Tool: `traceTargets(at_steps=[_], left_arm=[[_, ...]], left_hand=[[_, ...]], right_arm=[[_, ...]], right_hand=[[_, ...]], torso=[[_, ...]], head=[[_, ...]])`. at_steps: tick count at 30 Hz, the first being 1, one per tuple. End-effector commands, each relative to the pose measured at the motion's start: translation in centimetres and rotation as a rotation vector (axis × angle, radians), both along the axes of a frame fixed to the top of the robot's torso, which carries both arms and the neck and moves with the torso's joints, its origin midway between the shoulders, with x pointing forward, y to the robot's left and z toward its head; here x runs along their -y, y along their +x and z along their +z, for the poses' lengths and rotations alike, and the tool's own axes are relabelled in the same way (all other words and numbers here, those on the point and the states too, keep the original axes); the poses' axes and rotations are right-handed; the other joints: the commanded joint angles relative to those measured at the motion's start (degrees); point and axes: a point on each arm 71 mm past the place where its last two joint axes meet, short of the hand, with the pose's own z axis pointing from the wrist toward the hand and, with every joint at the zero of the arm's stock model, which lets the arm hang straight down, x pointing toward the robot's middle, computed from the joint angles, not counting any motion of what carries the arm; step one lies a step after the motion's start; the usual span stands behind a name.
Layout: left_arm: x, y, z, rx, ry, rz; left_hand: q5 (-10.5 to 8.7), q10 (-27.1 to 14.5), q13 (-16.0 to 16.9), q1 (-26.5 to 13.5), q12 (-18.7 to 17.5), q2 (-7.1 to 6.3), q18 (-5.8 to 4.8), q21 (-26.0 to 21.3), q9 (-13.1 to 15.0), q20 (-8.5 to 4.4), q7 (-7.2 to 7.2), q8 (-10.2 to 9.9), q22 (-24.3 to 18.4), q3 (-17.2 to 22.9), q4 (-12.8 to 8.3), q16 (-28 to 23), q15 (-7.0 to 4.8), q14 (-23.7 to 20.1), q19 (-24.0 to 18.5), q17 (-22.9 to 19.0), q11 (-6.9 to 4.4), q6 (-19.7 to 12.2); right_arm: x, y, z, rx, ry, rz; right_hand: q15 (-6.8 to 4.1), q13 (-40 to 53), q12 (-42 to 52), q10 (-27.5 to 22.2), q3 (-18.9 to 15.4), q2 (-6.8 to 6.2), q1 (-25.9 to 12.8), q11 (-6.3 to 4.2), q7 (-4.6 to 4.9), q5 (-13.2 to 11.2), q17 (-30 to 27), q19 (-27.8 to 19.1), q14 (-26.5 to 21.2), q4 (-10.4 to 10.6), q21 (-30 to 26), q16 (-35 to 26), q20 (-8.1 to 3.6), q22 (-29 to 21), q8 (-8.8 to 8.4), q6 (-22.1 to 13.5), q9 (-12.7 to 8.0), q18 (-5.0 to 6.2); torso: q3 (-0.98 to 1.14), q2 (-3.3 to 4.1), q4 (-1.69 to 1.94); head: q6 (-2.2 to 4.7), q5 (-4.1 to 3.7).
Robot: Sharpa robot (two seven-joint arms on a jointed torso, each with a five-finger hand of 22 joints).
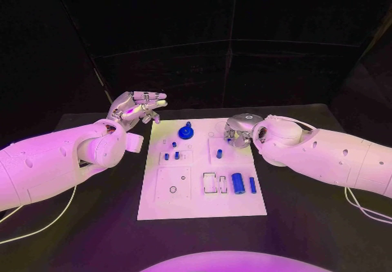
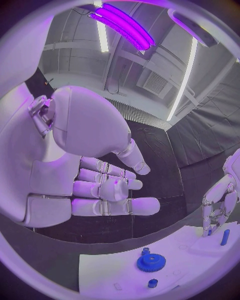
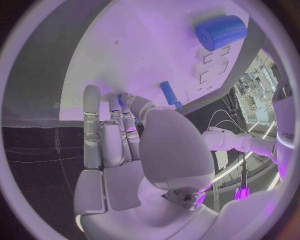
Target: Assemble the parts on the task board
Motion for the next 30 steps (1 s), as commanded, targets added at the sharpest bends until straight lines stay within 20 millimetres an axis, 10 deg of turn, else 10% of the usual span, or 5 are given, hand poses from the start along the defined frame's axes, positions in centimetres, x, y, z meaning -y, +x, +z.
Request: traceTargets(at_steps=[1,30], left_arm=[[0.2,0.0,0.1,0.002,-0.013,-0.023],[-0.3,0.3,-0.1,-0.01,-0.007,-0.021]], left_hand=[[-0.19,-0.43,0.06,0.45,0.24,-0.03,0.68,-0.16,0.02,0.25,0.18,0.07,0.02,-0.11,-0.31,0.1,0.12,0.06,0.05,0.44,-0.06,-0.41],[-0.21,-0.78,0.1,0.45,0.62,0.03,0.69,0.05,0.04,0.32,0.36,0.24,0.13,-0.22,-0.34,1.15,0.2,0.76,0.33,1.85,0.08,-0.68]], right_arm=[[-0.4,-0.5,-0.2,0.036,0.052,0.035],[2.0,-3.1,2.0,0.075,0.248,0.033]], right_hand=[[-0.33,-0.1,-0.39,0.48,0.38,0.15,-0.82,-0.01,-0.03,-0.83,0.24,0.09,2.27,0.02,0.35,0.28,-0.54,0.23,-0.12,0.38,0.0,0.34],[-0.36,-0.23,-0.49,0.65,0.42,-0.01,-1.16,-0.06,-0.09,-1.1,0.78,0.27,2.37,0.0,0.72,0.65,-0.56,0.75,-0.18,0.5,-0.03,0.26]], torso=[[0.0,0.03,0.07],[-0.07,-0.02,0.02]], head=[[0.12,-0.09],[0.46,-0.81]])
